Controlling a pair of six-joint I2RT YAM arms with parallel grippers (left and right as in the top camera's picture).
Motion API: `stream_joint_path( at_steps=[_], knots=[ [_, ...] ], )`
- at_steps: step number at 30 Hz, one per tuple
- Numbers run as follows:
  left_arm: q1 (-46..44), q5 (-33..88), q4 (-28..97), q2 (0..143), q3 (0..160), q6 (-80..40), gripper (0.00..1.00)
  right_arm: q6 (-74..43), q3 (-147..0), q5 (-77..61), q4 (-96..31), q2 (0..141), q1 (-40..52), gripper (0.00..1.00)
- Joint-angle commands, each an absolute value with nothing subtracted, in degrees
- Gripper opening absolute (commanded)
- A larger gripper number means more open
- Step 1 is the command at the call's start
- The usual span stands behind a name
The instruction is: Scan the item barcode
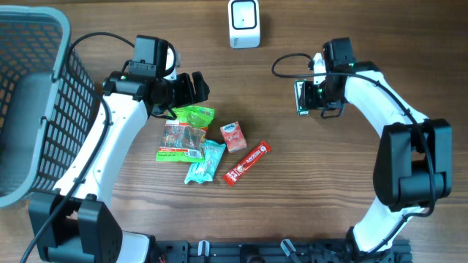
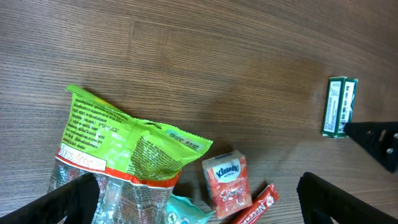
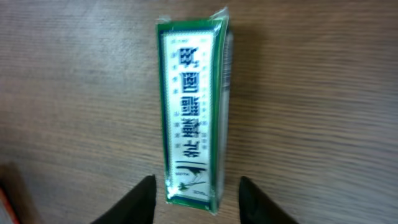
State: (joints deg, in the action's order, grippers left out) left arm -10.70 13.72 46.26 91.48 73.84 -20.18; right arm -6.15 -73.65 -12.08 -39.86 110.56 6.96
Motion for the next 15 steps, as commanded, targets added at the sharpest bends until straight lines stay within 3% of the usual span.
stream_joint_path(
  at_steps=[1, 4, 8, 15],
  knots=[
    [-10.48, 13.58, 46.13, 90.65, 73.93, -19.27, 1.0, -5.98, -70.74, -15.0, -38.11, 111.66, 7.33, 0.48],
    [-10.48, 13.58, 46.13, 90.65, 73.93, -19.27, 1.0, -5.96, -67.46, -14.22, -33.01, 111.68, 7.31, 0.47],
    [-10.48, 13.58, 46.13, 90.65, 73.93, -19.27, 1.0, -5.98, -66.13, -10.94, -29.82, 111.63, 7.31, 0.27],
    [-10.48, 13.58, 46.13, 90.65, 73.93, -19.27, 1.0, -5.72, -67.57, -1.32, -31.62, 106.32, 7.33, 0.14]
  ],
)
